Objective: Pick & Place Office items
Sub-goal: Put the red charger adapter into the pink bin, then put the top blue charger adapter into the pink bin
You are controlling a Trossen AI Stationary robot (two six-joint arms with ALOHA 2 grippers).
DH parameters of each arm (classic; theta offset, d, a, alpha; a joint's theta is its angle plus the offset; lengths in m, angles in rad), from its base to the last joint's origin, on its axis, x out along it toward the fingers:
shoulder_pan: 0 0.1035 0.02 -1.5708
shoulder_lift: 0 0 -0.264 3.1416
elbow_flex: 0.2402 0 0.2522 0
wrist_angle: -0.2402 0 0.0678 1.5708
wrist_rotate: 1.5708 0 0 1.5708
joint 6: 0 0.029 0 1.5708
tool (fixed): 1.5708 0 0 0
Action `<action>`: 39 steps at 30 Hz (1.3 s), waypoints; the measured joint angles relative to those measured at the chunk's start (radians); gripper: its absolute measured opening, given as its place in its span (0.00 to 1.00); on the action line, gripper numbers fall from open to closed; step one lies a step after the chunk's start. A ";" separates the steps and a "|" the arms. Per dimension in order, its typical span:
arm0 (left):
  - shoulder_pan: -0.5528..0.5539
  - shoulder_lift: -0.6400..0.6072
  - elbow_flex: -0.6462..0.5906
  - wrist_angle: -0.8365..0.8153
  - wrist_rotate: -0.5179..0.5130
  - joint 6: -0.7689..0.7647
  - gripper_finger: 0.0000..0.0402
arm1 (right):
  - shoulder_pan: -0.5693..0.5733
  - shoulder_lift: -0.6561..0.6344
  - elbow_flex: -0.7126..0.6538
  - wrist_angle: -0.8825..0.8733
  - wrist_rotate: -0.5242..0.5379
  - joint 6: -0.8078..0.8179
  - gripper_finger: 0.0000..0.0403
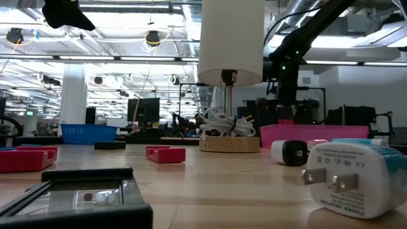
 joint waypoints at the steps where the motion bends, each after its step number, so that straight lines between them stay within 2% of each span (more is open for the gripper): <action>1: 0.000 0.001 0.000 0.000 0.004 0.000 0.87 | -0.005 0.000 0.000 0.005 -0.011 -0.001 0.50; 17: 0.000 0.001 0.000 0.001 0.004 -0.001 0.87 | 0.014 0.000 -0.005 0.053 -0.047 -0.053 0.50; 23: 0.000 0.001 0.000 0.001 0.004 -0.001 0.87 | 0.021 -0.001 -0.005 0.061 -0.048 -0.075 0.67; 29: 0.000 0.001 0.000 0.001 0.011 0.000 0.87 | 0.021 -0.007 -0.005 0.087 -0.051 -0.076 0.69; 34: 0.000 0.001 0.000 0.001 0.022 0.001 0.87 | 0.020 -0.064 -0.005 0.064 -0.034 -0.067 0.69; 39: 0.000 0.001 0.000 0.001 0.021 0.047 0.87 | 0.015 -0.163 -0.005 -0.078 0.005 -0.115 0.69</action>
